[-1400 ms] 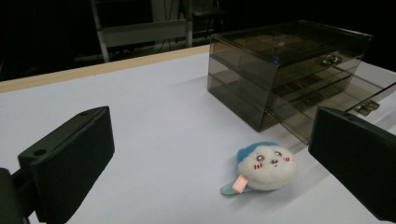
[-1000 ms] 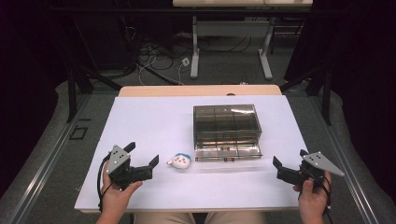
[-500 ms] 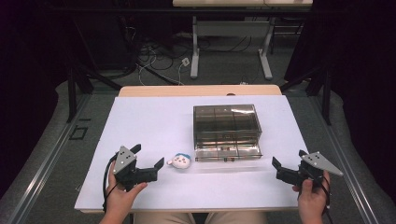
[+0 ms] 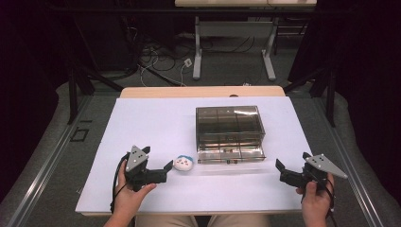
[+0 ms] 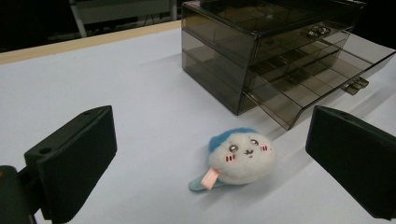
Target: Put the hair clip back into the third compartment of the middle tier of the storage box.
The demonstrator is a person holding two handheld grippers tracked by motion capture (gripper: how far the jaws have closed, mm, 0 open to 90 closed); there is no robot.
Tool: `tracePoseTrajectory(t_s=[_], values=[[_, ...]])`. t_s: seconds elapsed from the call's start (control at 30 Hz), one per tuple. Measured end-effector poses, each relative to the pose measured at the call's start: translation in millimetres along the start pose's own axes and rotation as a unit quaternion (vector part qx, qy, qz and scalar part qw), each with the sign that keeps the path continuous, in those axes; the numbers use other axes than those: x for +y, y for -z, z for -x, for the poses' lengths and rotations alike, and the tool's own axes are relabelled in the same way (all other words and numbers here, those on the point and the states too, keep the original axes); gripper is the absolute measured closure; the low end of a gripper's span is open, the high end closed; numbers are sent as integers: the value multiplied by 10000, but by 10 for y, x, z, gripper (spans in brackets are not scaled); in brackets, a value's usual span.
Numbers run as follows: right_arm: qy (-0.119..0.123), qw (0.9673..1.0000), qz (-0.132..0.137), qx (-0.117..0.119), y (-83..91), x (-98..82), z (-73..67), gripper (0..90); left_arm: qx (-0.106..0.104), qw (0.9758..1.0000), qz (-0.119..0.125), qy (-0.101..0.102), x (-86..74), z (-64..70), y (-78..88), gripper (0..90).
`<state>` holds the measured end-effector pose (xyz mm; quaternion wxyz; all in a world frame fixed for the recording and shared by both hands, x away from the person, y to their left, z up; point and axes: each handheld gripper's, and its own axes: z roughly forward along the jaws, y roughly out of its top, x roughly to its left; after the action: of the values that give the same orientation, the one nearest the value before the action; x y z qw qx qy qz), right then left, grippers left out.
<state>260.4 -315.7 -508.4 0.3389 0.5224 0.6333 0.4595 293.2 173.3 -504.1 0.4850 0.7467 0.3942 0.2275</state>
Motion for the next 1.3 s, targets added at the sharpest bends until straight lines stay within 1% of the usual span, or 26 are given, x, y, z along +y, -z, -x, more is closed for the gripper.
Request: tracePoseTrajectory(t_s=[0.03,0.07,0.13,0.17,0.2,0.23,0.27,0.37,0.4,0.43,0.47,0.5,0.53,0.57,0.6,0.7,0.83,0.97,1.03,1.07,1.1,1.13,1.2,1.23,1.27,1.3], values=[[0,10000,0,0,0,0,0,0,0,10000,0,0,0,0,0,20],[-3,10000,15,5,2,-3,0,0,-55,10000,-78,24,36,13,-26,20],[-28,10000,26,39,0,-6,1,0,-99,9998,-158,33,70,27,-59,20],[-33,10000,10,37,0,-7,1,0,-133,9996,-263,-15,95,34,-85,20],[-59,10000,10,65,-6,-8,-3,0,-146,9995,-281,-8,112,48,-111,20],[-59,10000,5,62,-6,-10,-2,0,-145,9994,-308,-50,130,58,-135,20],[-59,10000,5,62,-6,-10,-2,0,-145,9994,-308,-50,130,58,-135,20],[-91,9999,-40,80,-4,-14,5,0,-180,9992,-341,-71,193,94,-237,20],[-91,9999,-40,80,-4,-14,5,0,-180,9992,-341,-71,193,94,-237,20],[-110,9999,-26,78,-9,-19,14,0,-194,9991,-361,-134,217,114,-286,20],[-96,9999,-86,73,-3,-19,19,0,-192,9990,-368,-135,227,129,-314,20],[-96,9999,-86,73,-3,-19,19,0,-192,9990,-368,-135,227,129,-314,20],[-118,9998,-53,119,-11,-27,26,0,-225,9989,-377,-133,238,139,-348,20],[-118,9998,-53,119,-11,-27,26,0,-225,9989,-377,-133,238,139,-348,20],[-119,9999,-61,82,-11,-31,30,0,-228,9988,-417,-135,247,150,-382,20],[-146,9998,-47,105,-15,-34,32,0,-264,9987,-432,-106,258,161,-425,20],[-118,9999,-79,87,-14,-34,30,0,-290,9986,-452,-28,248,177,-476,20],[-105,9998,-114,114,-17,-35,25,0,-250,9985,-477,-10,197,181,-518,21],[-88,9998,-123,128,-21,-38,26,0,-253,9985,-485,56,156,172,-532,21],[-103,9998,-136,119,-23,-39,23,0,-253,9985,-485,56,156,172,-532,25],[-116,9998,-81,130,-34,-45,23,0,-253,9982,-532,87,114,164,-553,29],[-92,9998,-115,136,-33,-45,25,0,-246,9980,-576,99,96,167,-566,29],[-91,9998,-146,142,-35,-43,19,0,-232,9975,-664,40,58,174,-596,32],[-98,9997,-161,138,-34,-42,16,0,-258,9977,-632,52,34,183,-618,32],[-77,9997,-181,136,-33,-40,19,0,-253,9969,-745,-12,27,183,-619,32],[-95,9997,-159,149,-39,-41,17,0,-257,9969,-743,24,6,200,-639,32]])
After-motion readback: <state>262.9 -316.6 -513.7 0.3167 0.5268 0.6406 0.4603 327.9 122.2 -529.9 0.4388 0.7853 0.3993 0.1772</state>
